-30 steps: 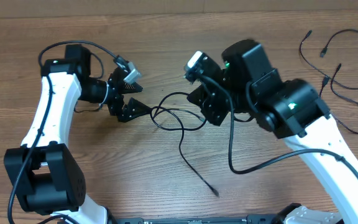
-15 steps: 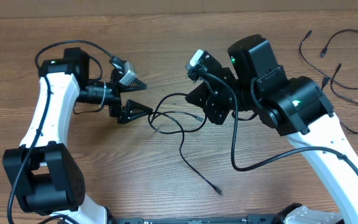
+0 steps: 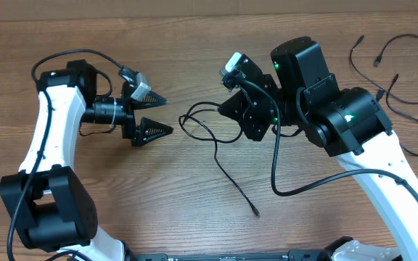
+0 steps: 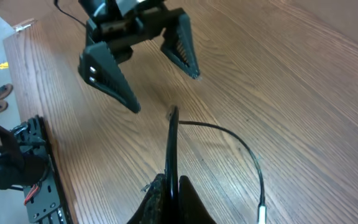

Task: Untangle cables

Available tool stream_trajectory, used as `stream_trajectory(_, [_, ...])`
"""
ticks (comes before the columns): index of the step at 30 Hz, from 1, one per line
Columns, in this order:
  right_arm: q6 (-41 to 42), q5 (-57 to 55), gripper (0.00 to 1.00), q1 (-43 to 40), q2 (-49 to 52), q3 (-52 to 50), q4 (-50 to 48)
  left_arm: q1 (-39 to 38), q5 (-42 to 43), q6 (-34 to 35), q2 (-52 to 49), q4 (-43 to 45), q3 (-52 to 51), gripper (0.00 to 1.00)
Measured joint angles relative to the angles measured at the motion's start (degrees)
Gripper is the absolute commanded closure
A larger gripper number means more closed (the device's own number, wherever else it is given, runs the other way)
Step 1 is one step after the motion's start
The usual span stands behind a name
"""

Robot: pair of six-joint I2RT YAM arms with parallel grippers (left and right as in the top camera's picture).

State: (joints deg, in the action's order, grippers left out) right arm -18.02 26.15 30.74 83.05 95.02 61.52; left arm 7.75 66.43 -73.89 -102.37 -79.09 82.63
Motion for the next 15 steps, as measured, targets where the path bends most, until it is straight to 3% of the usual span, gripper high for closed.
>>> stream_trajectory(15, [-0.02,7.02,0.96,0.0,0.0,0.0,1.53,-0.55,-0.68,-1.27,0.0,1.97,0.0,0.0])
